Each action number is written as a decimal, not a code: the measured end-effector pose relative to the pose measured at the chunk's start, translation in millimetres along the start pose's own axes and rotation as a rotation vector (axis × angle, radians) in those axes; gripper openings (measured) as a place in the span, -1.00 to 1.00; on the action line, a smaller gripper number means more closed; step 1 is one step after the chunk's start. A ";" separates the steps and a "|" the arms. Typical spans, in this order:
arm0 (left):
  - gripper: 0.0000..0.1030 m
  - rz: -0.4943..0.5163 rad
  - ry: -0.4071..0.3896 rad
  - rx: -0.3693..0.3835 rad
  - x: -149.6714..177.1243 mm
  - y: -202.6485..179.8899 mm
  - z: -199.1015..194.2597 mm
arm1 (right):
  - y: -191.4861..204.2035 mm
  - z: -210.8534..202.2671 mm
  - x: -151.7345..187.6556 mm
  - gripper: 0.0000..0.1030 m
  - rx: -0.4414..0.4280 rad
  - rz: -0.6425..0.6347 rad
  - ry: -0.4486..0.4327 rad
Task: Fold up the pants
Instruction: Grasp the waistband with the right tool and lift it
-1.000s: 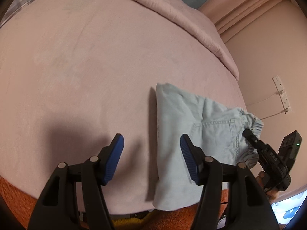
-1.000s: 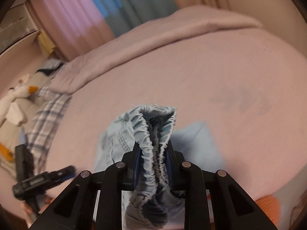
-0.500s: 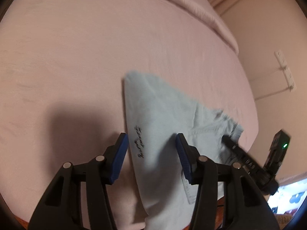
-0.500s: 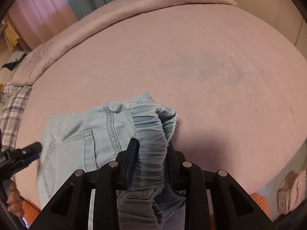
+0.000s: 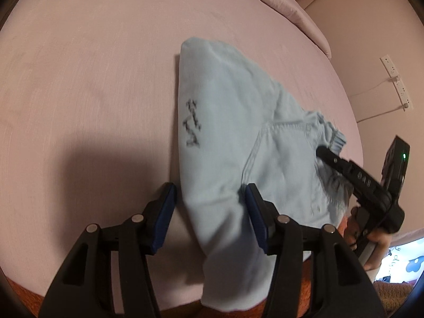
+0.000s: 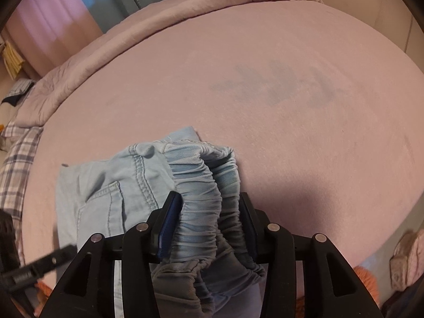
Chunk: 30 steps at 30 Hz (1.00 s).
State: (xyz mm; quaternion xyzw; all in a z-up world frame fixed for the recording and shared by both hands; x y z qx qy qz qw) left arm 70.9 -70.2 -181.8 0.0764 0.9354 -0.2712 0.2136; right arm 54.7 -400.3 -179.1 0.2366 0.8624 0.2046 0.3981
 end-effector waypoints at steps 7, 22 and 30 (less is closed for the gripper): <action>0.07 0.012 0.026 0.018 19.7 -2.9 -10.7 | 1.1 -1.3 1.8 -0.15 0.027 -0.016 -0.014; 0.08 0.003 0.051 0.026 35.0 -9.3 -12.5 | -6.6 -8.6 9.6 -0.01 0.058 -0.012 -0.032; 0.10 -0.001 0.058 0.024 40.5 -11.1 -10.1 | -11.2 -14.1 13.5 -0.01 0.056 -0.007 -0.036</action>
Point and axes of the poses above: each gripper's, at about its wrist camera, not at the fingertips, and z roughly the way its jaws point, y to its left, x to its underside, the point moved 9 cm from there along z, roughly the way its jaws point, and after that the axes turned 10 degrees about -y, right-handed, at the moved point
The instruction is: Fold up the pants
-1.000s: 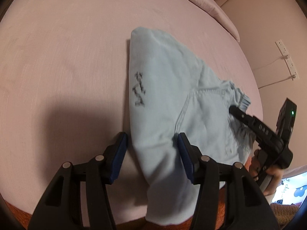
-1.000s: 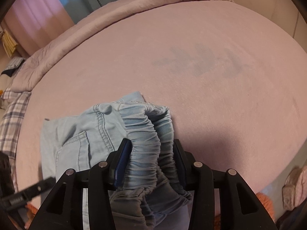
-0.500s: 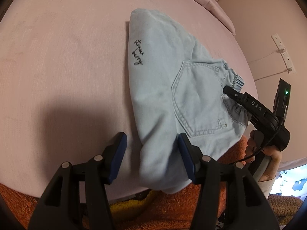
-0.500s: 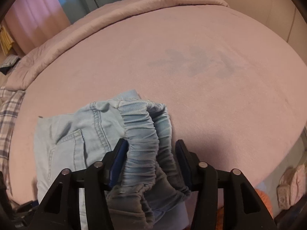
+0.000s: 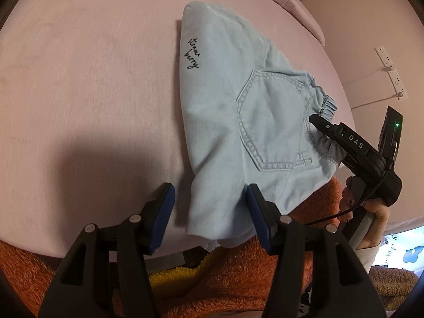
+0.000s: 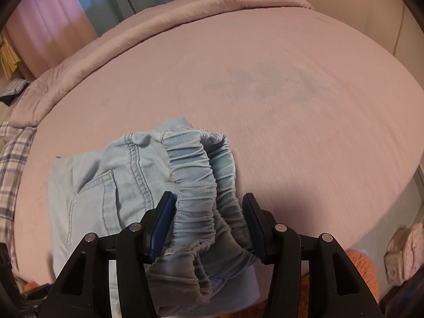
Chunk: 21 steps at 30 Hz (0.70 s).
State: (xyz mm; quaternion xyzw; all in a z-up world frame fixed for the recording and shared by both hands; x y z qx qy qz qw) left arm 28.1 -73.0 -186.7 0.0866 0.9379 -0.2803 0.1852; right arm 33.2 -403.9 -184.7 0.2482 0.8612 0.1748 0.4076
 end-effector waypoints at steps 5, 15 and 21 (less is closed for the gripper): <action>0.12 -0.017 0.020 0.015 7.3 -0.4 -0.2 | -2.9 -1.5 2.3 0.02 -0.007 0.016 0.000; 0.13 -0.064 0.066 0.054 14.4 3.8 -1.5 | -7.3 -5.2 3.9 0.03 -0.014 0.025 0.001; 0.12 -0.076 0.084 0.055 14.8 3.9 -1.4 | -10.1 -5.7 4.7 0.03 -0.024 0.038 0.005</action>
Point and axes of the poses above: each gripper's, at about its wrist camera, not at the fingertips, and z roughly the way its jaws point, y to its left, x to its underside, the point moved 9 cm from there along z, roughly the way its jaws point, and after that the axes turned 10 degrees about -y, right-handed, at the moved point
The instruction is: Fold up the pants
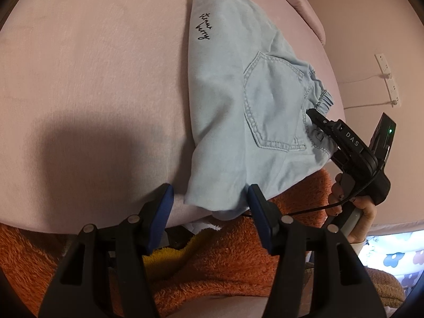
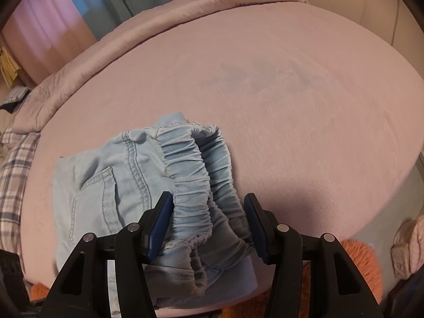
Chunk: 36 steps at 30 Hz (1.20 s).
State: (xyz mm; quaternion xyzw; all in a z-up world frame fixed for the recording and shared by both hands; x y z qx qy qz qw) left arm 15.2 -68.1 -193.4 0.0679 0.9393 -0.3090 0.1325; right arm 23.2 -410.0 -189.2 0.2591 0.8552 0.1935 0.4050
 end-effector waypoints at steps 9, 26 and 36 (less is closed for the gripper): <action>0.10 0.107 -0.025 -0.066 -10.8 -11.0 -9.3 | -6.3 -4.5 0.7 0.19 0.005 0.024 0.015; 0.61 0.122 -0.183 -0.148 -62.0 -8.8 -22.6 | -16.7 -39.6 -9.3 0.66 -0.112 0.130 0.039; 0.78 0.172 -0.216 -0.248 -76.7 -12.9 -7.8 | -11.5 -24.0 -23.5 0.95 -0.149 0.088 0.031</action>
Point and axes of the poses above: each gripper's, at about its wrist camera, not at the fingertips, and z roughly the way its jaws point, y to its left, x to its underside, the point moved 9 cm from there along z, roughly the way its jaws point, and after that the axes turned 10 degrees about -y, right-handed, at the moved point
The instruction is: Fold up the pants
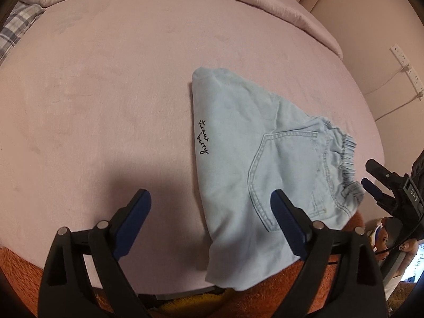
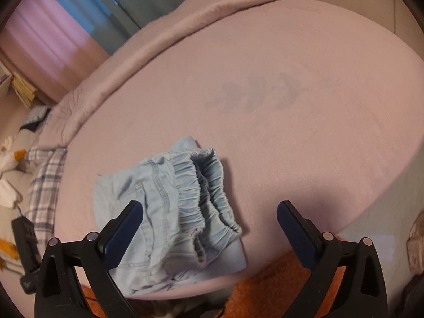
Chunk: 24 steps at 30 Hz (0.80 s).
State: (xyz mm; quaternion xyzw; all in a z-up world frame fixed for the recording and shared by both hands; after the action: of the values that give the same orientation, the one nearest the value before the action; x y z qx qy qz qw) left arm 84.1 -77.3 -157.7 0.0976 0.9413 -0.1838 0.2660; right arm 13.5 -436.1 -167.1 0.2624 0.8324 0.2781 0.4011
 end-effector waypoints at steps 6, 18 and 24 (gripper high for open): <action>0.78 -0.018 0.083 0.013 11.1 -0.2 25.0 | 1.9 26.8 15.7 0.95 -0.032 0.019 0.095; 0.95 -0.028 0.076 0.052 6.7 -8.5 48.4 | 11.8 43.9 22.0 0.93 -0.095 0.004 0.108; 0.16 -0.057 0.071 0.186 0.5 -28.7 48.2 | 14.8 45.0 20.9 0.31 -0.069 -0.024 0.081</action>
State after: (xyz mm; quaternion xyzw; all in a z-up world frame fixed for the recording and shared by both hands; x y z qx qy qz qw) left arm 98.0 -122.6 -187.7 0.1014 0.9313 -0.2745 0.2168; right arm 42.1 -400.5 -191.6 0.2268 0.8410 0.3123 0.3791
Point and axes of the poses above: each gripper's, at about its wrist camera, not at the fingertips, and z roughly the way its jaws point, y to its left, x to its underside, the point moved 9 cm from there along z, roughly the way its jaws point, and after that the axes turned 10 degrees about -y, right-handed, at the moved point
